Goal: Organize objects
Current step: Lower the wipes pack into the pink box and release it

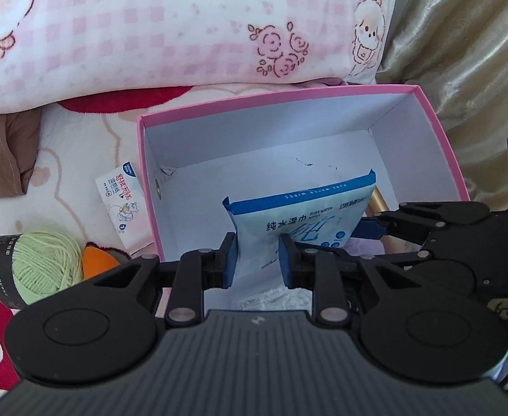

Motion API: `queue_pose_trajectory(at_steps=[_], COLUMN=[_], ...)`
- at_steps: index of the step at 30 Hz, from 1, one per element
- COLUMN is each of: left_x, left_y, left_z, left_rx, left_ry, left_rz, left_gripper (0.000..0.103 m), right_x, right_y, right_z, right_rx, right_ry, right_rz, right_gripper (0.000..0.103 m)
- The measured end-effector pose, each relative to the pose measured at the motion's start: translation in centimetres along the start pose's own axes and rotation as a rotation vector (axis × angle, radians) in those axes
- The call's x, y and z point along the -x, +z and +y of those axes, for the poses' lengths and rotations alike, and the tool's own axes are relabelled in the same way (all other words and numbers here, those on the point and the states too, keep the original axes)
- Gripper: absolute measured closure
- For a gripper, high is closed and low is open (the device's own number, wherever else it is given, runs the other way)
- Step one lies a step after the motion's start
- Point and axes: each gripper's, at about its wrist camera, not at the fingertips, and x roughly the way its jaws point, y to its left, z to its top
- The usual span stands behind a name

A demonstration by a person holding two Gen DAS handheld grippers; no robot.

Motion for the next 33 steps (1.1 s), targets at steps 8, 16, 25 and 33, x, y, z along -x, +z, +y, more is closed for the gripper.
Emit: queue_pose_trajectory(at_steps=[8, 16, 25, 33], left_x=[-1.0, 0.3, 7.4, 14.8], left_y=[-0.6, -1.4, -2.1, -3.6], left_z=[0.7, 0.9, 1.6, 5.0], left_rx=[0.058, 0.042, -0.014, -0.031], left_ry=[-0.021, -0.075, -0.138, -0.111], left_rz=[0.017, -0.025, -0.096, -0.132], left_gripper=[0.074, 0.064, 0.064, 0.062], right_x=[-1.3, -0.6, 7.5, 14.0], right_y=[-0.3, -0.4, -1.1, -2.5], right_z=[-0.5, 0.6, 5.3, 11.9], right_rx=[-0.034, 0.0, 0.079, 0.229], right_ry=[0.012, -0.023, -0.001, 0.031], right_rz=[0.042, 0.035, -0.119, -0.205], right_gripper=[0.054, 0.054, 0.051, 0.037])
